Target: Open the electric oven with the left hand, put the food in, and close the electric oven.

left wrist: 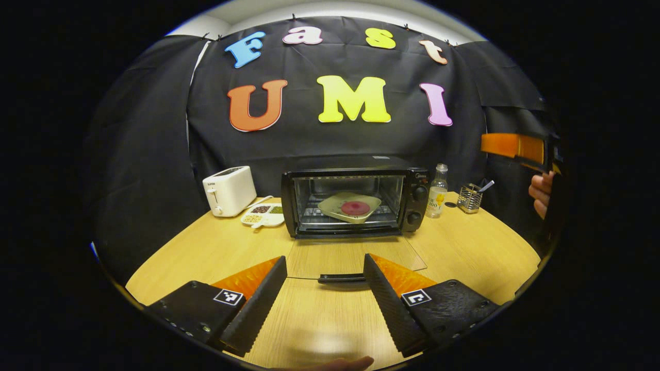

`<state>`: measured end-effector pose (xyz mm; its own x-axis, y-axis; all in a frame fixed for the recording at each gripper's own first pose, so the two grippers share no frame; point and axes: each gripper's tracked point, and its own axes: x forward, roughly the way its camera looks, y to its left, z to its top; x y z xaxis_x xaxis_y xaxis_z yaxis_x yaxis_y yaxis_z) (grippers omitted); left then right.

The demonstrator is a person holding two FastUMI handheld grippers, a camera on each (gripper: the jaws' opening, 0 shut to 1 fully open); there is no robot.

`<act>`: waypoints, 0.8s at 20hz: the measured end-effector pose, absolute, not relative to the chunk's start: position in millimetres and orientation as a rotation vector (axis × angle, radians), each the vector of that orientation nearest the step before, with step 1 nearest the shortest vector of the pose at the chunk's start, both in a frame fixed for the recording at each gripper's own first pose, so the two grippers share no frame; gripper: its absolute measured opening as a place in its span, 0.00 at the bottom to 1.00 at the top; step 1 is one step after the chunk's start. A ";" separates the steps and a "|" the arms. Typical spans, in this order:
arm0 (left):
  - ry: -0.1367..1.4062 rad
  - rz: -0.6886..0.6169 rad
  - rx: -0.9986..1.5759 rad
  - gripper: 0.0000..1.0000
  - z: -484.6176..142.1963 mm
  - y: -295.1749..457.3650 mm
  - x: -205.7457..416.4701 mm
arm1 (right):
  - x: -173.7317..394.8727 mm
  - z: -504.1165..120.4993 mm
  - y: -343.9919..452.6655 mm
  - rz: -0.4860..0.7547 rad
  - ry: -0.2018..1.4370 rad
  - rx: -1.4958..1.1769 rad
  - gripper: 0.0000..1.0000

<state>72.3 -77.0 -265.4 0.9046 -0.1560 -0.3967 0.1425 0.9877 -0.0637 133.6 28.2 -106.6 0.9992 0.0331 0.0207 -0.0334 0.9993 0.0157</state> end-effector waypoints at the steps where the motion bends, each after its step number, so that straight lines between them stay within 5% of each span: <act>1: 0.432 -0.159 -0.027 0.96 -273.1 -81.4 73.0 | 131.3 -99.1 18.1 0.018 -0.033 0.029 0.96; 16: 0.722 -0.225 0.018 0.95 -376.6 -142.6 90.0 | 93.3 -49.2 -103.6 -0.084 -0.115 0.084 0.96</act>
<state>90.0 -142.6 -376.6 0.7272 -0.1985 -0.6571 0.2106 0.9756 -0.0616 93.3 -103.6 -49.2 0.9898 -0.0889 0.1112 0.0792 0.9929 0.0884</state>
